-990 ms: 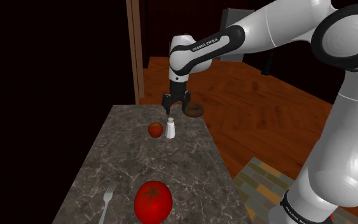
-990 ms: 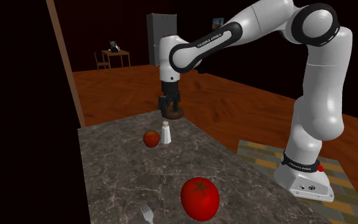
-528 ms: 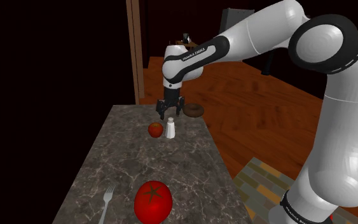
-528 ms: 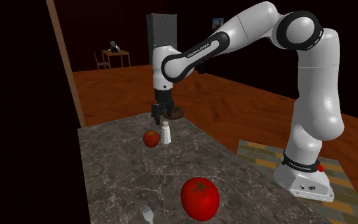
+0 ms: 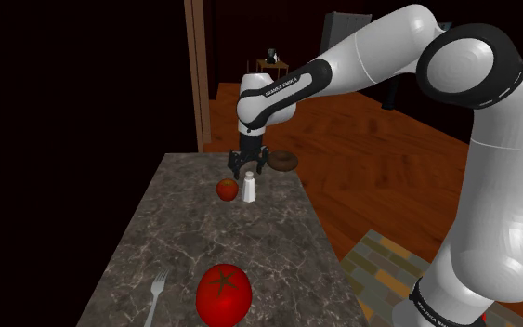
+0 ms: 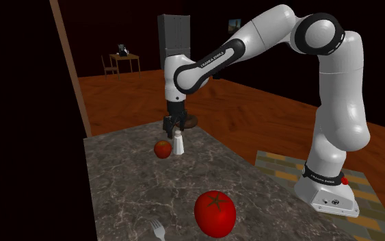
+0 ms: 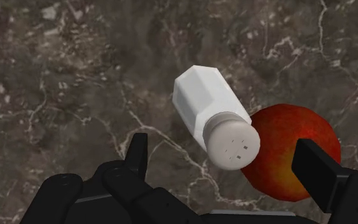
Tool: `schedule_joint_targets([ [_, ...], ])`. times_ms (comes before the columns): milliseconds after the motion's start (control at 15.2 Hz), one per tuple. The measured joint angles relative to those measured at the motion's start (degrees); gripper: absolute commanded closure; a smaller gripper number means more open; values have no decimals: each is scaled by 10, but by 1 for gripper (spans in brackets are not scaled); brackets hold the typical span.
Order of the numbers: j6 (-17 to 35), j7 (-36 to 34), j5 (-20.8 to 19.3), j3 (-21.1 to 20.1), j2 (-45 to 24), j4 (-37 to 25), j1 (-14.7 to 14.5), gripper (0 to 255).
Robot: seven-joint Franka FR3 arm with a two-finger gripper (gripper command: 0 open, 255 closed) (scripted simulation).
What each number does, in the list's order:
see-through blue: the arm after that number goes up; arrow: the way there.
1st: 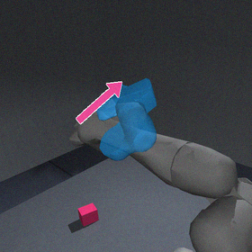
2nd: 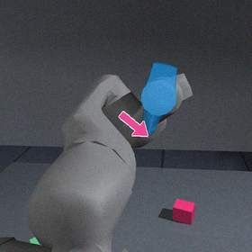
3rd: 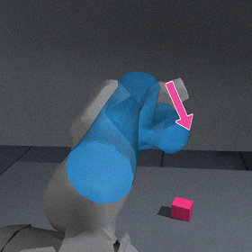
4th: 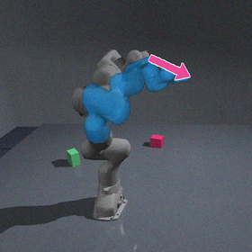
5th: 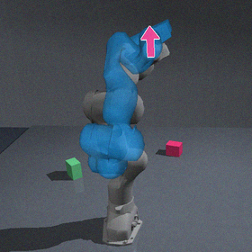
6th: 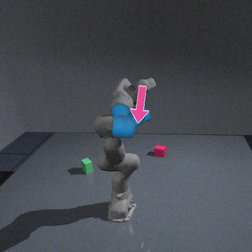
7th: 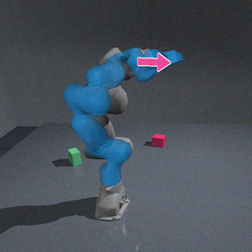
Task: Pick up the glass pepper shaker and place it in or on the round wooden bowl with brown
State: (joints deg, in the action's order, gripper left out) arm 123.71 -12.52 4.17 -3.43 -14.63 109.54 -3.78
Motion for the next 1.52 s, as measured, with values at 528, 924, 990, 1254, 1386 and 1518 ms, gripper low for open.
schedule_joint_targets([
  [528,0,0,0,0,0,0,0,255],
  [924,-7,-1,0,0,5,-2,0,255],
  [990,-13,-1,0,0,8,-4,0,255],
  [1254,-41,-2,0,0,19,-22,1,255],
  [1386,-54,-3,-1,0,25,-29,1,255],
  [1518,-68,-5,-1,0,29,-40,0,255],
])
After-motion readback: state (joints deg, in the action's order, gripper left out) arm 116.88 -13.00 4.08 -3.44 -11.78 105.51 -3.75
